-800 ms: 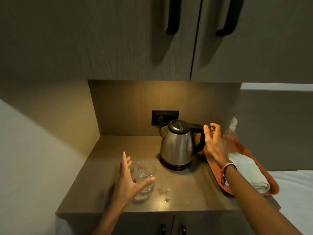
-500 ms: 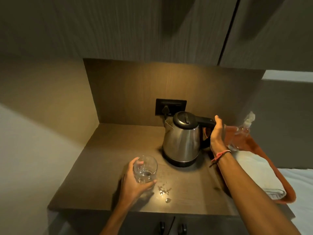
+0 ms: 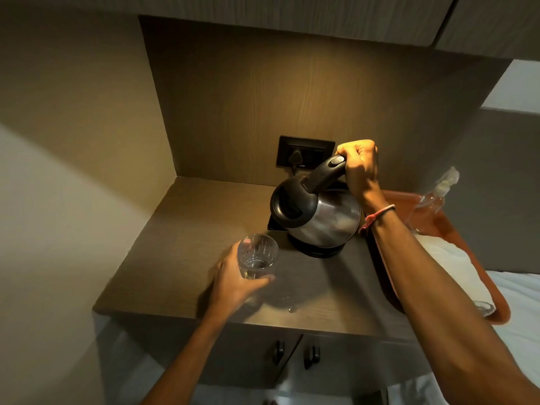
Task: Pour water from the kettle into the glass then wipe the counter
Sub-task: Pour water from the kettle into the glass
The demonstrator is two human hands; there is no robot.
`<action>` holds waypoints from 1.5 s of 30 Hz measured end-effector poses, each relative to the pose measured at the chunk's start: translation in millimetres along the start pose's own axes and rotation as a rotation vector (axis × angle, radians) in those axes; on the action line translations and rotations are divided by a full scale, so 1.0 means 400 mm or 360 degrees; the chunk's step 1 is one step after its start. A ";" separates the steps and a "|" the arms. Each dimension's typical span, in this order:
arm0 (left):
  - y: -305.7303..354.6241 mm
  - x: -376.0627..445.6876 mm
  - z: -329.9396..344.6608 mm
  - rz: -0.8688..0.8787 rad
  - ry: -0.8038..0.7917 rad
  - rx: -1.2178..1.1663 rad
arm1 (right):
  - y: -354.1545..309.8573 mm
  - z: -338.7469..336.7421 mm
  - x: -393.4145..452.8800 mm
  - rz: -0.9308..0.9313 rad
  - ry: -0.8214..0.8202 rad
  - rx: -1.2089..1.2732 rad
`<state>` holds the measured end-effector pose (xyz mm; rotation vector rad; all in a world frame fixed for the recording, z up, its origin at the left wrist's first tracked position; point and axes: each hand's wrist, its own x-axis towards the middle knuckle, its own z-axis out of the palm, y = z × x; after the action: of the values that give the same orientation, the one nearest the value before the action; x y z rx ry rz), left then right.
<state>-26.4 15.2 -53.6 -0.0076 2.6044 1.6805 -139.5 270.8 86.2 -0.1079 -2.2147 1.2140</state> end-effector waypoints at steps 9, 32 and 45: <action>-0.003 0.002 -0.001 0.0017 -0.0026 0.0030 | -0.105 -0.005 -0.001 -0.0565 -0.0096 -0.0134; -0.029 0.008 0.003 0.0075 -0.0029 0.0012 | -0.156 -0.008 -0.005 -0.0824 -0.0118 -0.0307; -0.033 0.010 0.003 0.0153 -0.0011 0.0019 | -0.181 -0.002 -0.012 -0.0823 -0.0075 -0.0326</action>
<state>-30.0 10.9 -66.0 0.1254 2.6498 1.6904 -120.0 228.0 141.7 0.3929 -2.2092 0.7123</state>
